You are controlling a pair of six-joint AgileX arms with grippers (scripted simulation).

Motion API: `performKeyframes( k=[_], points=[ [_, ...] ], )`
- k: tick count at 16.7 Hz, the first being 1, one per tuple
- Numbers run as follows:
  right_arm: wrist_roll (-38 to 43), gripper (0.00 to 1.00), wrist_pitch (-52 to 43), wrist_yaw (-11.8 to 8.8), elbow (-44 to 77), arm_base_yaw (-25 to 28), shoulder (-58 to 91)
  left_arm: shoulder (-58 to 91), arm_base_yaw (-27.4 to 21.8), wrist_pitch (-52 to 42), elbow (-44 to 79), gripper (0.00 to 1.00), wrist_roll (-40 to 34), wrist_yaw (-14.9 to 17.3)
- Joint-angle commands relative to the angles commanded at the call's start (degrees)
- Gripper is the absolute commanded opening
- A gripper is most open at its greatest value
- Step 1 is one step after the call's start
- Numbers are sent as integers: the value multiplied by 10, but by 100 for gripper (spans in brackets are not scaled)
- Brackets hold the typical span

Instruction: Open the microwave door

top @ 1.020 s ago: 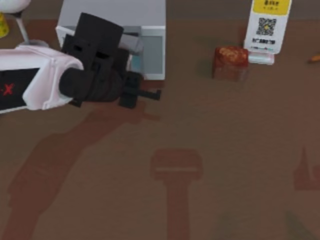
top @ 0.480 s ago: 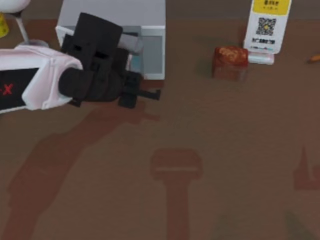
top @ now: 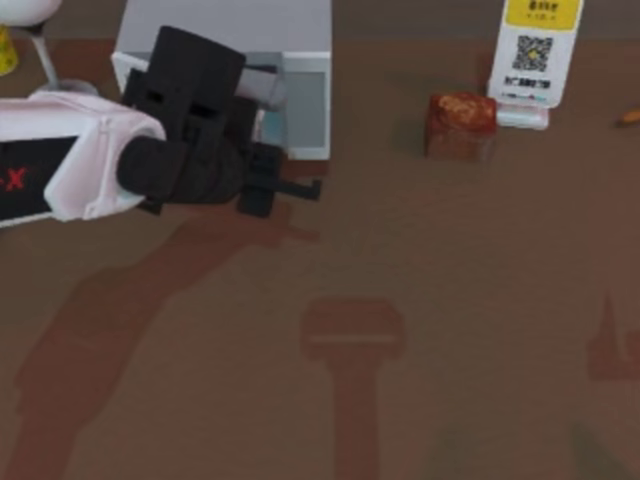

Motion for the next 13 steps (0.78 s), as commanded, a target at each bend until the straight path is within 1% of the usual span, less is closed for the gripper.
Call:
performKeyframes(
  k=[4, 10, 13],
  points=[
    [0, 100, 0, 0, 0, 0, 0, 0, -4, 0, 1, 0, -1, 5],
    [0, 100, 0, 0, 0, 0, 0, -23, 17, 6, -26, 0, 44, 38],
    [0, 100, 0, 0, 0, 0, 0, -23, 17, 5, -28, 0, 45, 39]
  ],
)
